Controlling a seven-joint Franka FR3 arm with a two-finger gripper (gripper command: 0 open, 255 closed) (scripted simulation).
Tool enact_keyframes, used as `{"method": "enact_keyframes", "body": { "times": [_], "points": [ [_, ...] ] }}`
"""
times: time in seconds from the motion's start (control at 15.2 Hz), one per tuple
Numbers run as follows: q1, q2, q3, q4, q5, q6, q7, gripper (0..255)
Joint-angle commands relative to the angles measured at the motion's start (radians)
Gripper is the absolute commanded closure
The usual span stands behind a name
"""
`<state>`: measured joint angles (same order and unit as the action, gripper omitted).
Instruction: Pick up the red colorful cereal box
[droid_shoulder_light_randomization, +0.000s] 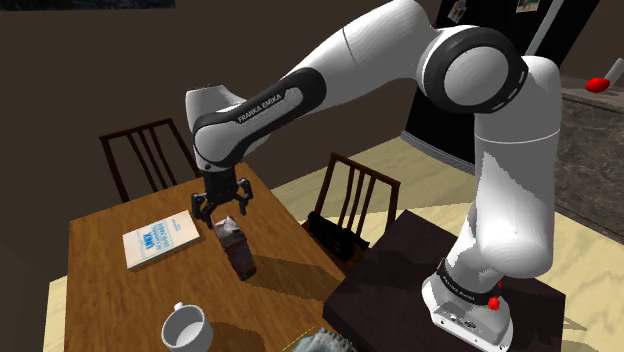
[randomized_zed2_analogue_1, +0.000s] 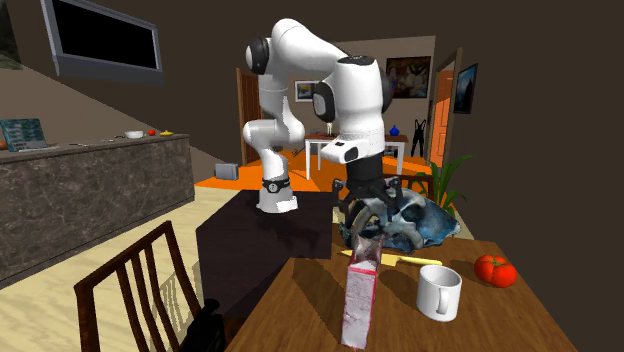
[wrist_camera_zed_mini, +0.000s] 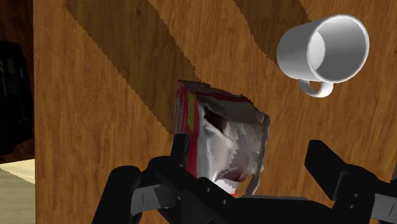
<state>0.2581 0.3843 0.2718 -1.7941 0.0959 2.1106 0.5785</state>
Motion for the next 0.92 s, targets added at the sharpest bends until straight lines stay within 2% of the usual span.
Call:
{"method": "enact_keyframes", "body": {
  "times": [0.0,0.4,0.46,0.86],
  "points": [
    [0.003,0.019,-0.002,0.000,-0.004,0.019,0.000,0],
    [0.006,0.051,-0.005,-0.018,-0.009,0.068,-0.003,0],
    [0.006,0.052,-0.005,-0.017,-0.009,0.068,-0.003,255],
    [0.006,0.048,-0.005,-0.021,-0.008,0.068,-0.003,255]
  ]
}}
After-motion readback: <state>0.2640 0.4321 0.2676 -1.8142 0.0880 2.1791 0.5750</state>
